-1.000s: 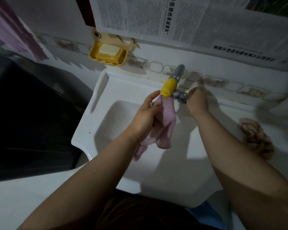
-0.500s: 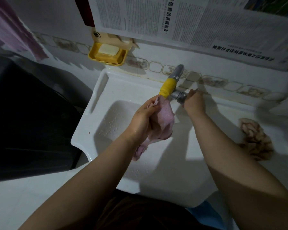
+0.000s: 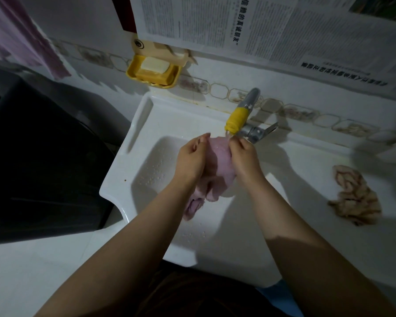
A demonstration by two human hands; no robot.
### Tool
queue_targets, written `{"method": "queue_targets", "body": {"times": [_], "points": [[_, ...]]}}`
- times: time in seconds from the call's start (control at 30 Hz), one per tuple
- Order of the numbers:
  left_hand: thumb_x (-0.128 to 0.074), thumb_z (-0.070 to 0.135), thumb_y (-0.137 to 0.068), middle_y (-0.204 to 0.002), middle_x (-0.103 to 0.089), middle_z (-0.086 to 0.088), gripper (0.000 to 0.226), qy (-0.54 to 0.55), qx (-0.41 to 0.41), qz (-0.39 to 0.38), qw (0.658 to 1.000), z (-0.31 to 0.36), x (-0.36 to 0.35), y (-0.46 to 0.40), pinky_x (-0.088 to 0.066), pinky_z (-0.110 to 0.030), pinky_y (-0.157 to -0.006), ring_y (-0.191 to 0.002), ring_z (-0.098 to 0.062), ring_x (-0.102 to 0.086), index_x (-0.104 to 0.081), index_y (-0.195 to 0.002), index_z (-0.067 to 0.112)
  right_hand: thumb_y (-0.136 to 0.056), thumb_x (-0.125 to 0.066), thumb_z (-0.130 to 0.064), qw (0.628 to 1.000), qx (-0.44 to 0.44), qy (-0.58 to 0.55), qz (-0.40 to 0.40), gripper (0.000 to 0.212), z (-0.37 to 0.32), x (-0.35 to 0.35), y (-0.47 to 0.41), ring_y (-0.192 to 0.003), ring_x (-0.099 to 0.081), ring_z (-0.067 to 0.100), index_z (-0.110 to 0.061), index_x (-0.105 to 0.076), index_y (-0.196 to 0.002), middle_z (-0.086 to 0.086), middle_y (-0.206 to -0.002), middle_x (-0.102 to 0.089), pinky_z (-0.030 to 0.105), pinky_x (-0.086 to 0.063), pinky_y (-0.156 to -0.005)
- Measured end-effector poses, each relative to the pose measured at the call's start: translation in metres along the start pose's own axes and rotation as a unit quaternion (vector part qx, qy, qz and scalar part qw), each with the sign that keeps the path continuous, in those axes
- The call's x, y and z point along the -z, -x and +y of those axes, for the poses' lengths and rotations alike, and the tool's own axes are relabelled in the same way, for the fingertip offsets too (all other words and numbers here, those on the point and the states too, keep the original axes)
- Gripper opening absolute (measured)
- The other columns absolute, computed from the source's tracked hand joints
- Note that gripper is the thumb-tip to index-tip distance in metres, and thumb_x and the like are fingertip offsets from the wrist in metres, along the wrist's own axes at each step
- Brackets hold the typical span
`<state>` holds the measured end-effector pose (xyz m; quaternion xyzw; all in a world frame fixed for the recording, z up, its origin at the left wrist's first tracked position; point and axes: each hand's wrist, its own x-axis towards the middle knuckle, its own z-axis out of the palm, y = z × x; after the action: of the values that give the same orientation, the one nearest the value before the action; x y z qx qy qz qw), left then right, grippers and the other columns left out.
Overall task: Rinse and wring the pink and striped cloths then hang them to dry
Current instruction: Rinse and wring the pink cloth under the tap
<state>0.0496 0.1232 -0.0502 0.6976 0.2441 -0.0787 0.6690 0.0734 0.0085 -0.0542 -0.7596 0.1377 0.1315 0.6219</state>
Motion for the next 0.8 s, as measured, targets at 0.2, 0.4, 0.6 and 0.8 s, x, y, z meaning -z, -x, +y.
{"method": "queue_targets", "body": {"times": [0.2,0.4,0.6,0.8], "points": [[-0.044,0.035,-0.099,-0.084,-0.057,-0.013,0.042,0.072,0.160,-0.034,0.984,0.008,-0.026,0.007,-0.046,-0.030,-0.057,-0.063,-0.020,-0.054,-0.060,-0.113,-0.001,-0.094,-0.049,-0.045,0.981,0.045,0.188,0.005,0.047,-0.002,-0.019,-0.001,-0.070,-0.062,0.027,-0.016,-0.055,-0.058,0.007,-0.064,-0.063,0.034,-0.047,-0.066],[-0.036,0.031,-0.103,-0.119,-0.061,-0.026,0.036,-0.008,0.107,-0.034,0.994,0.020,-0.022,0.000,-0.049,-0.030,-0.060,-0.101,-0.039,-0.062,-0.060,-0.102,0.004,-0.100,-0.036,-0.038,0.968,0.090,0.234,0.019,0.049,-0.006,-0.025,0.000,-0.088,-0.063,0.036,-0.006,-0.067,-0.082,0.022,-0.089,-0.068,0.040,-0.049,-0.078],[-0.037,0.022,-0.101,-0.079,-0.063,-0.013,0.035,-0.074,0.067,-0.031,0.995,0.016,-0.023,-0.001,-0.048,-0.019,-0.051,-0.069,-0.021,-0.058,-0.061,-0.090,0.001,-0.100,-0.037,-0.032,0.975,0.048,0.217,0.020,0.041,-0.011,-0.014,-0.013,-0.095,-0.061,0.037,-0.006,-0.061,-0.079,0.024,-0.094,-0.064,0.036,-0.044,-0.076],[-0.035,0.029,-0.103,-0.101,-0.068,-0.021,0.040,-0.054,0.048,-0.048,0.996,0.011,-0.029,-0.002,-0.049,-0.025,-0.065,-0.078,-0.023,-0.064,-0.063,-0.099,0.001,-0.097,-0.048,-0.029,0.985,0.013,0.170,0.020,0.041,-0.010,-0.010,-0.016,-0.077,-0.057,0.027,-0.008,-0.057,-0.062,0.010,-0.069,-0.058,0.044,-0.049,-0.080]]}}
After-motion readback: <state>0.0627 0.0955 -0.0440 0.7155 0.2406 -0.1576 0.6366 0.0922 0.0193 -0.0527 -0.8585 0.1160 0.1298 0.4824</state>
